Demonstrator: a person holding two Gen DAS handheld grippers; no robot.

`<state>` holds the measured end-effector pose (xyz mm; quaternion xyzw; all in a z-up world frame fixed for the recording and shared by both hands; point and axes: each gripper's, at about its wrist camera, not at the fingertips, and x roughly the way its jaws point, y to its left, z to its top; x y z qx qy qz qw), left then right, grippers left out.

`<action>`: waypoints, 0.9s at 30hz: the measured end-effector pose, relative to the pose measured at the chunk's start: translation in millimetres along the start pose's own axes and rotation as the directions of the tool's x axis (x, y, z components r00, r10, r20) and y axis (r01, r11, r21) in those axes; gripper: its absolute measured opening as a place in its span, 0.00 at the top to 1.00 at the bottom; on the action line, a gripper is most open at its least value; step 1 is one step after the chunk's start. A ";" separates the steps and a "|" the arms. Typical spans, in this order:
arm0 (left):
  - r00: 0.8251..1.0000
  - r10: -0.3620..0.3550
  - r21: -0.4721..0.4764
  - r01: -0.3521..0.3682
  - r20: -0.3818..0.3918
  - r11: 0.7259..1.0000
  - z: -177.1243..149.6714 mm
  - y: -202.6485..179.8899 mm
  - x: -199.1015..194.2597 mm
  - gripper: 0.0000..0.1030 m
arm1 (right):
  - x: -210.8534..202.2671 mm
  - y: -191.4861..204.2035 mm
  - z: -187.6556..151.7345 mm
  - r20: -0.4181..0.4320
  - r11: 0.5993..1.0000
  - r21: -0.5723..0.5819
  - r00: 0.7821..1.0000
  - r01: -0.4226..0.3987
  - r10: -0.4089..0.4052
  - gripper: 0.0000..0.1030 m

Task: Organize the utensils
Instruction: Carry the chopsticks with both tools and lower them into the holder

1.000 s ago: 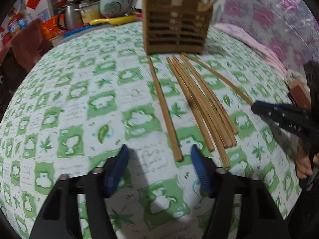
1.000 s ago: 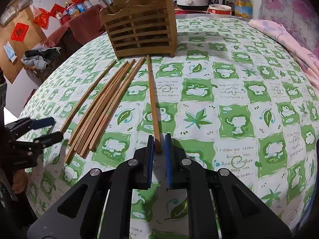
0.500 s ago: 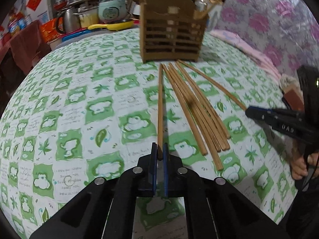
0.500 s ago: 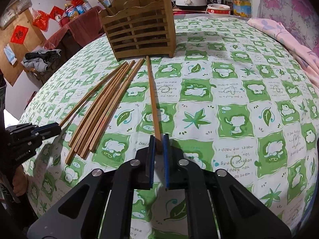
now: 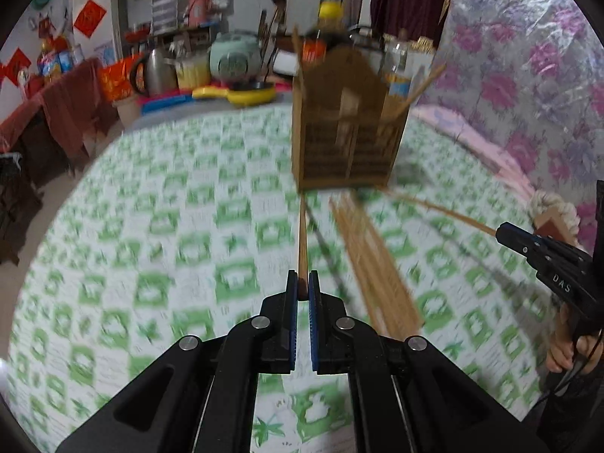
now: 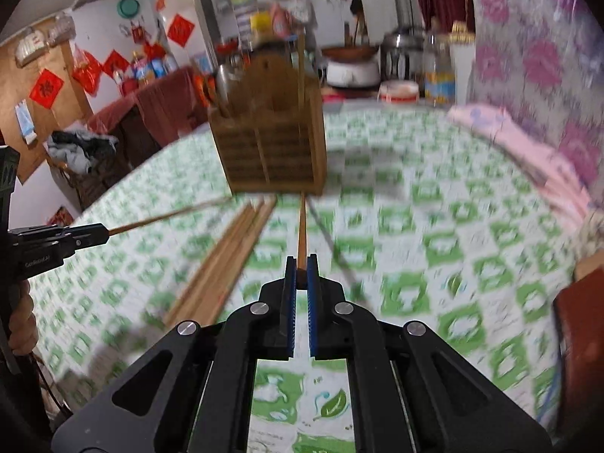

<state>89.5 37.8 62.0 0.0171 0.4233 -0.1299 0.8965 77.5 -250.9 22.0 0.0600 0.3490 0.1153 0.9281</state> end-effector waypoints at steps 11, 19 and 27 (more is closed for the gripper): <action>0.995 -0.027 0.050 0.022 0.091 0.998 88.6 -30.5 -32.3 0.94 | -32.4 15.8 80.0 0.142 1.000 -0.027 0.990 -0.013 0.017 0.94; 0.993 -0.039 0.088 0.029 0.110 0.996 147.6 -50.4 -34.8 0.94 | -22.8 31.2 118.2 0.153 0.998 -0.066 0.988 -0.005 0.015 0.94; 0.954 -0.038 0.047 0.025 0.298 0.999 219.0 -53.5 -67.6 0.94 | -36.8 45.2 193.6 0.301 0.999 -0.040 0.953 -0.018 0.029 0.94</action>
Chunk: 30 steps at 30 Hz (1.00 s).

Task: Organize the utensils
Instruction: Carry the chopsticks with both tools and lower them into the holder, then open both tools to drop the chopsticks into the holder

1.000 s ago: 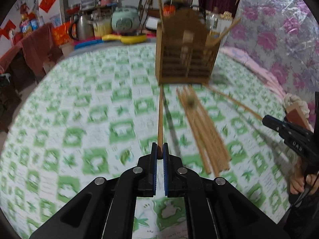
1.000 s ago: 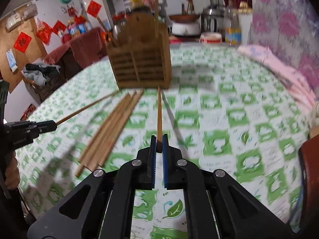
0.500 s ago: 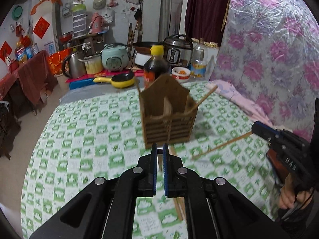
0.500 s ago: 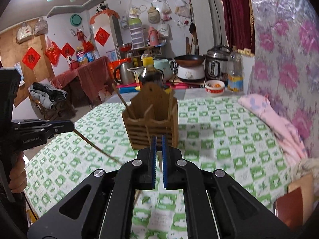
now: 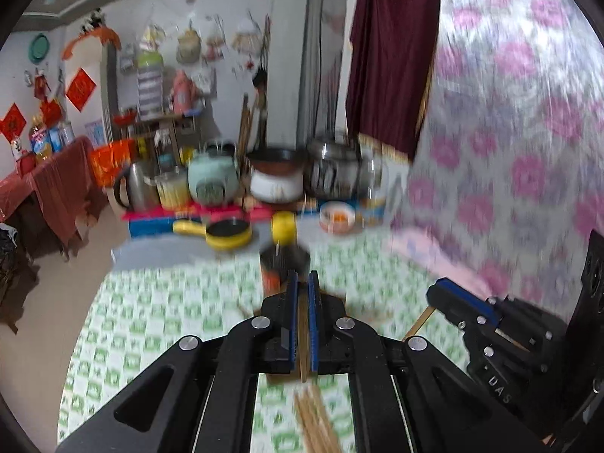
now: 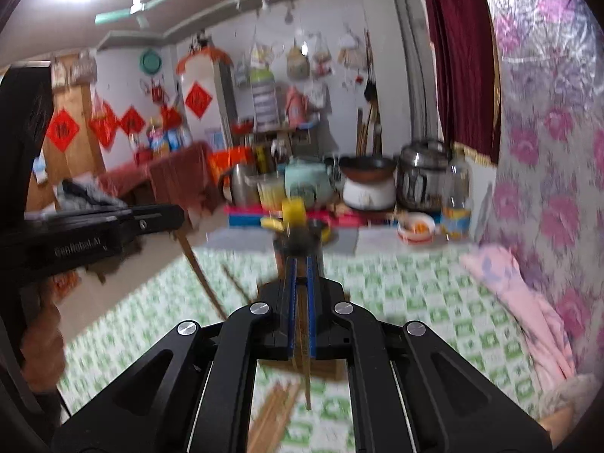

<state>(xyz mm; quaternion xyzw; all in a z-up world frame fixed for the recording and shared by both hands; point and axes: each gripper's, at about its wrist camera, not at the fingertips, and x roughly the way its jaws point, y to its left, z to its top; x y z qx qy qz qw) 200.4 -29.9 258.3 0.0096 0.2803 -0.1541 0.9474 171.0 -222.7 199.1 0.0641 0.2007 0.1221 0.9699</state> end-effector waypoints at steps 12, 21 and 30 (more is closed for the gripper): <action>0.994 0.038 -0.114 -0.049 -0.100 0.992 -43.0 40.7 98.6 0.57 | 85.9 -15.6 -12.2 -0.018 0.994 0.052 0.995 0.099 -0.098 0.89; 0.991 0.121 -0.136 -0.128 -0.060 0.982 -78.2 62.1 64.1 0.13 | 46.9 -33.8 -45.2 -0.035 0.991 0.093 0.995 0.093 -0.090 0.65; 0.981 0.163 -0.172 -0.179 -0.101 0.969 -131.8 70.6 31.1 0.08 | -2.7 -34.7 -91.5 -0.056 0.991 0.102 0.995 0.089 -0.083 0.43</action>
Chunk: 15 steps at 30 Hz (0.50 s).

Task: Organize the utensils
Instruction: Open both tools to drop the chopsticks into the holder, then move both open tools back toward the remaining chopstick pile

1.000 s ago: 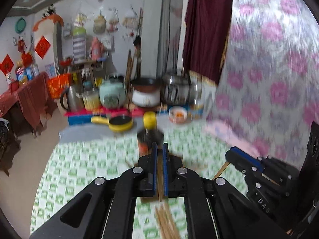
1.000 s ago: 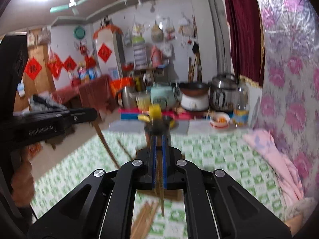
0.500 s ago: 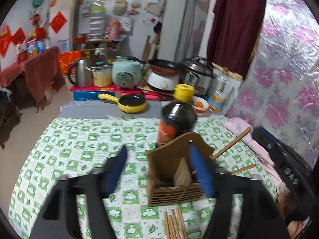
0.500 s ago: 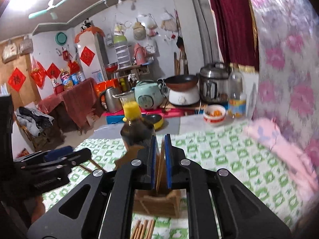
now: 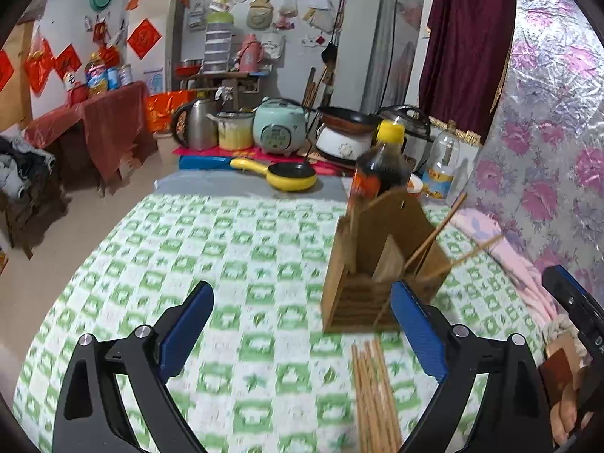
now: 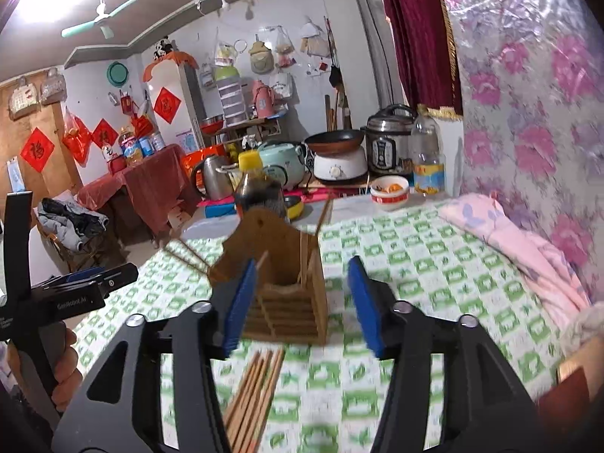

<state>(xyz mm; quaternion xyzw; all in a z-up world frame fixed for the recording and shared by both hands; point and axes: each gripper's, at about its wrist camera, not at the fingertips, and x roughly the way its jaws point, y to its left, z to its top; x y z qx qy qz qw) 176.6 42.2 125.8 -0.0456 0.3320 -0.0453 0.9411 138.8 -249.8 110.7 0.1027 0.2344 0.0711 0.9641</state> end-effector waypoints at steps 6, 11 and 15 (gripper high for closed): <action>0.995 0.036 0.008 -0.035 -0.094 0.999 -68.0 14.9 3.6 0.06 | -9.5 1.7 -58.7 -0.077 1.000 -0.015 0.997 -0.003 0.002 0.17; 0.971 0.085 0.020 -0.082 -0.225 0.996 -116.0 27.5 23.5 0.06 | 6.0 4.6 -102.8 -0.189 0.998 -0.054 0.982 0.015 -0.025 0.15; 0.944 0.087 0.004 -0.090 -0.317 0.996 -142.4 40.9 36.4 0.06 | 16.2 7.4 -123.0 -0.266 0.997 -0.082 0.964 0.006 -0.028 0.15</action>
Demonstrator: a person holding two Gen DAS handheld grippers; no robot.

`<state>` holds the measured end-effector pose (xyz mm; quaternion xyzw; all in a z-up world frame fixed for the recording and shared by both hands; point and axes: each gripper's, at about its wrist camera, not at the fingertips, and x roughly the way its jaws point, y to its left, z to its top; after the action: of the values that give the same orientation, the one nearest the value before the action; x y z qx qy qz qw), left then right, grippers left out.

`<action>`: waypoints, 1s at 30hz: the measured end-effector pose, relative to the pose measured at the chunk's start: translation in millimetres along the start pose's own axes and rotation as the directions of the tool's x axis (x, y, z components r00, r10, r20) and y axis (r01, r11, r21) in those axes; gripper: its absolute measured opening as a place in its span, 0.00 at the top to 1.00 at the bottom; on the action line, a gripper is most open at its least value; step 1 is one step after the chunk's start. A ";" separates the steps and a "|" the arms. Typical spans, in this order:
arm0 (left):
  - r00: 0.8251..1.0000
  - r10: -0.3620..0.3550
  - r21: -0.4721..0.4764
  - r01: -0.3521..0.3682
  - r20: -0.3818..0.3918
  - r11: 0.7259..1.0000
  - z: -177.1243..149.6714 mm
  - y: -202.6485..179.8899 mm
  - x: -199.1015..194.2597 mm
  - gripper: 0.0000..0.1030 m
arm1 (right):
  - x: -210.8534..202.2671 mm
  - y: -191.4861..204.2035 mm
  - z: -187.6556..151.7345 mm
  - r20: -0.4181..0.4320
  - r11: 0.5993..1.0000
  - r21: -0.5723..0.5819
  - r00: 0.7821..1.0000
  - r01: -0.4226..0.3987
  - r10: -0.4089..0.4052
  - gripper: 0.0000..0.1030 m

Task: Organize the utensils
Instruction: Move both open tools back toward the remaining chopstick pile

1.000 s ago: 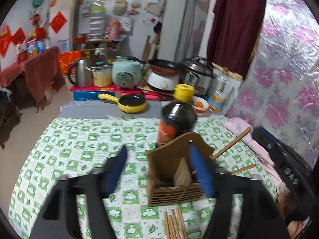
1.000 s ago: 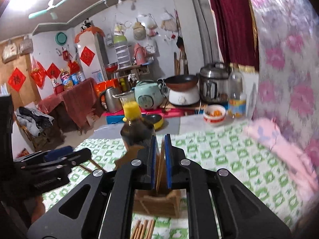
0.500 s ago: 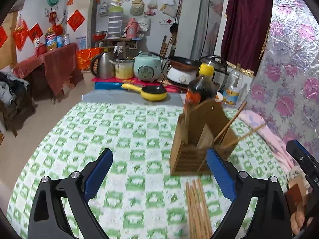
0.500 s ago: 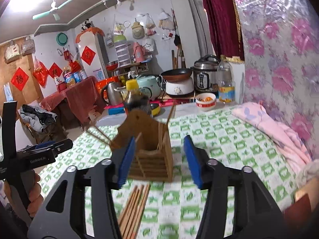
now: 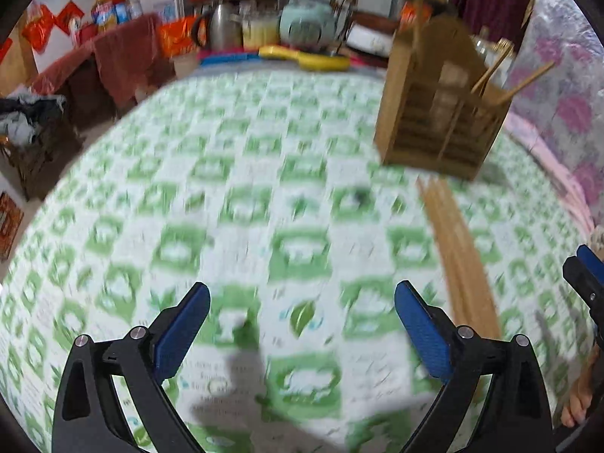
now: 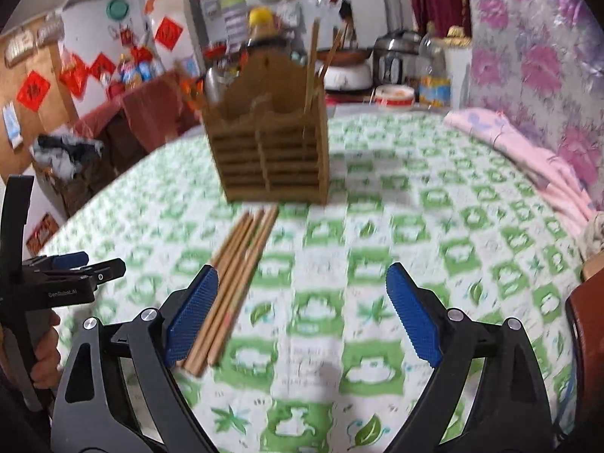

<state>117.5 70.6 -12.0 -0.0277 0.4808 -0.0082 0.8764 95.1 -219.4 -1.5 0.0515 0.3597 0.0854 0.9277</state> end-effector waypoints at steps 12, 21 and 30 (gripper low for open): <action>0.991 0.084 0.032 -0.081 -0.102 0.996 -6.0 -2.0 25.4 0.05 | 29.6 25.4 -28.1 -0.218 0.989 -0.133 0.975 -0.063 0.033 0.14; 0.992 0.077 0.032 -0.074 -0.101 0.997 -4.7 -2.3 26.4 0.05 | 31.0 43.7 -40.9 -0.284 0.966 -0.239 0.958 -0.099 0.029 0.14; 0.992 0.076 0.031 -0.073 -0.101 0.997 -4.9 -1.7 26.3 0.05 | 34.8 41.6 -41.2 -0.306 0.969 -0.223 0.952 -0.103 0.031 0.14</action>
<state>127.5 67.7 -36.6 0.0028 0.5256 0.0166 0.8506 87.4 -170.4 -48.2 -0.0607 0.4815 0.1662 0.8584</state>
